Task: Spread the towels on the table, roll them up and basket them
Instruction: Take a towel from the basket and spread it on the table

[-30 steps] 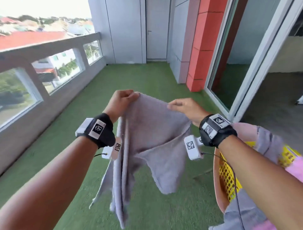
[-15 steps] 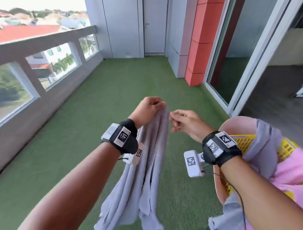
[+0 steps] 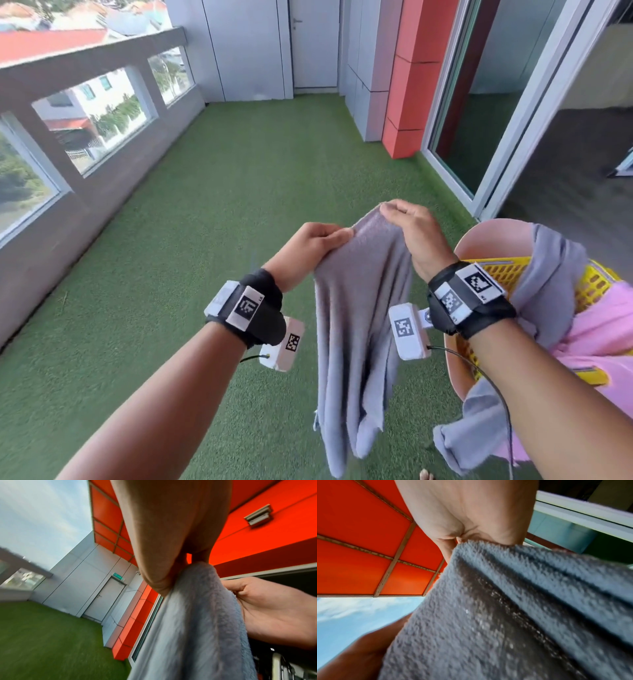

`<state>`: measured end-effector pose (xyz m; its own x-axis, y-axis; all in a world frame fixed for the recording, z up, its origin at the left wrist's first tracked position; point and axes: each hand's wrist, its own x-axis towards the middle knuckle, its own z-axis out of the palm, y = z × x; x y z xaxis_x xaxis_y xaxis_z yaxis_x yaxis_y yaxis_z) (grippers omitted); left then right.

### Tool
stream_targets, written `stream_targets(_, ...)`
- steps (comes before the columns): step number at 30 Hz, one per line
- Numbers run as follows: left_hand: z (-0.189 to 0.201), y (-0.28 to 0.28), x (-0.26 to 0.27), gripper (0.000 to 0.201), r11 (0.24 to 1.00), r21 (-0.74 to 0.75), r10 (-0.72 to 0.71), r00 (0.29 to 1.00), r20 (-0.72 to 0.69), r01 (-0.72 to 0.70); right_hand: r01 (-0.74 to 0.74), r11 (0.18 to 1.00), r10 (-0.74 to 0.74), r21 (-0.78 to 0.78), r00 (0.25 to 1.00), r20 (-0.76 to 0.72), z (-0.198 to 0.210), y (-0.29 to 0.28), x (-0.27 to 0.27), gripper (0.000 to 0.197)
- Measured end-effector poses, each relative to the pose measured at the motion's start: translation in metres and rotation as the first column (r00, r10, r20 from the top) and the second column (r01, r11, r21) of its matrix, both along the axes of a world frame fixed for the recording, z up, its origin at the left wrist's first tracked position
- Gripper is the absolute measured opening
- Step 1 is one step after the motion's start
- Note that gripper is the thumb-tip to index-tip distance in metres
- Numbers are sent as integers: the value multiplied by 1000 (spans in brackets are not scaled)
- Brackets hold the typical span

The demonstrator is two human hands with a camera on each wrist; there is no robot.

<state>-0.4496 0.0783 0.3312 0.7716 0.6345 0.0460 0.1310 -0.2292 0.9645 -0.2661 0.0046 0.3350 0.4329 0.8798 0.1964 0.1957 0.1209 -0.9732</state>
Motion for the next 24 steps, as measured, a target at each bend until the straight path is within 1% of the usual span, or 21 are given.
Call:
stream_targets(2,-3,-1,-2,46,999,7,36,999,25,-36,130,988,-130,79,992,-5,2,-9,11,19)
stream_targets(3,-1,1,0,44,996,38,75,997,36,-76,116,989,-116,88,993,-4,3,-16,11,21)
stream_targets(4,3,2,3,39,991,75,112,993,41,-115,40,999,-41,33,999,24,1,-23,6,22)
stream_targets(5,7,4,7,36,984,110,136,990,42,-140,-77,994,83,-79,994,77,-3,-29,-2,22)
stream_targets(6,12,4,13,35,980,139,135,990,38,-139,-184,962,207,-203,973,100,-6,-35,-10,22)
stream_targets(7,17,3,20,38,980,161,115,993,23,-118,-253,927,287,-278,954,89,-12,-36,-13,26)
stream_targets(8,20,0,28,40,982,168,87,996,6,-87,-298,912,327,-282,943,59,-14,-36,-13,33)
stream_targets(9,22,-4,34,42,985,162,56,998,-4,-55,-307,924,319,-227,947,20,-14,-35,-6,36)
stream_targets(10,23,-9,38,42,990,139,19,1000,-6,-18,-292,946,285,-138,956,-69,-7,-32,0,30)
stream_targets(12,23,-18,39,35,997,50,-59,998,10,59,-184,983,178,-5,956,-233,7,-27,21,16)
stream_targets(14,18,-22,36,33,994,-21,-103,994,45,104,-64,997,76,44,929,-363,20,-27,37,14)
stream_targets(15,16,-21,34,34,995,-36,-96,993,63,98,-27,998,48,56,912,-407,24,-29,39,18)
stream_targets(16,15,-18,32,35,996,-41,-71,994,82,75,-23,998,48,65,914,-403,25,-30,38,20)
stream_targets(17,16,-16,33,35,998,-38,-38,994,103,42,-60,998,64,22,936,-346,21,-31,34,18)
stream_targets(18,19,-13,34,35,1000,-28,-8,993,120,11,-146,987,128,-60,962,-241,18,-34,26,18)
stream_targets(19,20,-10,37,33,1000,-13,8,992,129,-7,-255,954,234,-156,962,-141,16,-39,14,25)
stream_targets(20,24,-10,40,33,1000,6,-1,991,132,0,-324,919,316,-224,946,-73,14,-42,8,34)
stream_targets(21,27,-12,42,36,999,23,-30,991,133,27,-334,913,338,-233,941,-24,17,-43,8,38)
stream_targets(22,28,-14,43,43,998,32,-61,989,131,58,-303,935,306,-183,952,-14,22,-41,13,38)
stream_targets(23,30,-17,43,52,996,34,-84,989,124,80,-253,961,249,-116,967,-42,30,-40,22,34)
stream_targets(24,30,-18,40,58,996,38,-90,989,118,86,-174,984,166,-50,978,-128,38,-40,34,28)
